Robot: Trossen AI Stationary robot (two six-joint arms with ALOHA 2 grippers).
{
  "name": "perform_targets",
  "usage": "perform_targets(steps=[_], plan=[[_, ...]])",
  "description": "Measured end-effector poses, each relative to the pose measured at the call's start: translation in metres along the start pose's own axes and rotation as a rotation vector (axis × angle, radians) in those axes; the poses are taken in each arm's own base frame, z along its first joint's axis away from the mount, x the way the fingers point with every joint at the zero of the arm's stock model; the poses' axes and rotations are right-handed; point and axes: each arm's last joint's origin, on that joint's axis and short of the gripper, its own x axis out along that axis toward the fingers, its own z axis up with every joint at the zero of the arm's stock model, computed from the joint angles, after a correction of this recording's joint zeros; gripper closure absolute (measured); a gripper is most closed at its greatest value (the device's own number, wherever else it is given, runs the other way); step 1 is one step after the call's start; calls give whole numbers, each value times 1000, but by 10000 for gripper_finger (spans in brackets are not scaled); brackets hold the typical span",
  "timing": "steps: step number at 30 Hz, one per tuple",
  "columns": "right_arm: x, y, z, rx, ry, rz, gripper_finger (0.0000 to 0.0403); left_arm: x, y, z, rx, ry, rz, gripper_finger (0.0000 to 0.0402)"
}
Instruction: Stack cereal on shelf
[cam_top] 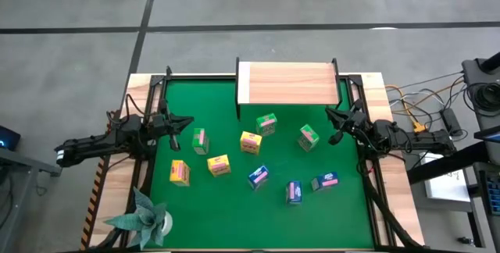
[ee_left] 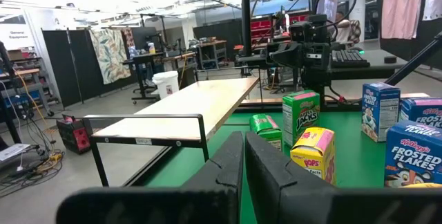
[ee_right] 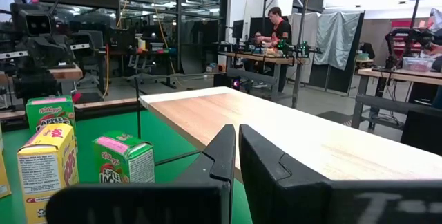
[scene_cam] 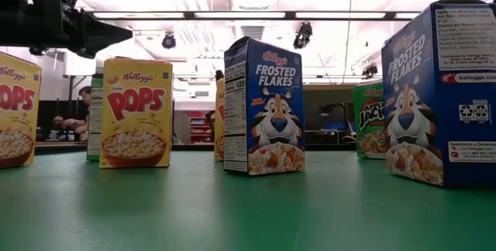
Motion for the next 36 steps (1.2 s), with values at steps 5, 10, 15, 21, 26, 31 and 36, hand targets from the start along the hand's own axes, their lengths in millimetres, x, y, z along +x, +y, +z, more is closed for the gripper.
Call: perform_targets(steps=[5, 10, 15, 21, 26, 31, 36], plan=[[0, 0, 0, 0, 0, 0, 390, 0, 0, 0, 0, 0, 0, 402], [0, 0, 1, 25, -5, -1, 390, 0, 1, 9, -241, -90, -17, 402], [0, 0, 0, 461, 0, 2, 390, -4, 4, 28, -648, -291, -70, 402], [0, 0, 0, 769, 1, 1, 390, -7, 6, 37, -817, -383, -119, 402], [0, 0, 0, 778, 0, 1, 390, -2, 4, 34, -884, -343, -125, 402], [0, 0, 0, 777, 0, 1, 390, 7, 2, 32, -920, -305, -123, 402], [0, 0, 0, 777, 2, 5, 390, 15, 0, 25, -953, -235, -107, 402]])
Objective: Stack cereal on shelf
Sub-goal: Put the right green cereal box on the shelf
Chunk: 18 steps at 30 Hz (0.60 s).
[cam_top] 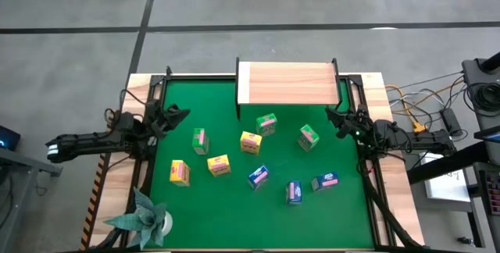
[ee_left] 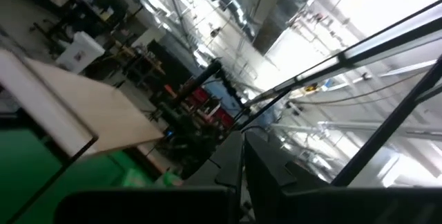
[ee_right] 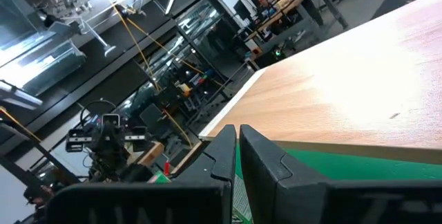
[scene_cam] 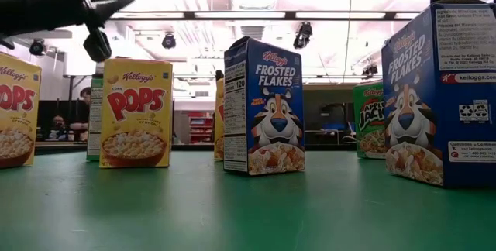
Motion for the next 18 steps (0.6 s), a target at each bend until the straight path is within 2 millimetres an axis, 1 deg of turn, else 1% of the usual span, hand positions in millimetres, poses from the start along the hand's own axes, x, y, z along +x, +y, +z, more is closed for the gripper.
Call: perform_targets(steps=[5, 8, 11, 14, 16, 18], plan=[[1, 5, -1, -59, 60, 122, 390, 4, 5, -3, 83, 5, 62, 402], [2, 8, 1, -109, 45, 153, 390, 6, 7, -4, 147, -2, 91, 402], [4, 12, 4, -173, -3, 175, 390, 7, 6, -4, 224, -13, 81, 402], [6, 16, 8, -240, -60, 200, 390, 9, 4, -3, 265, -17, 49, 402], [7, 19, 11, -243, -91, 213, 390, 11, 2, -3, 282, -29, 19, 402], [9, 23, 14, -252, -85, 208, 390, 12, -1, -1, 293, -47, -15, 402]])
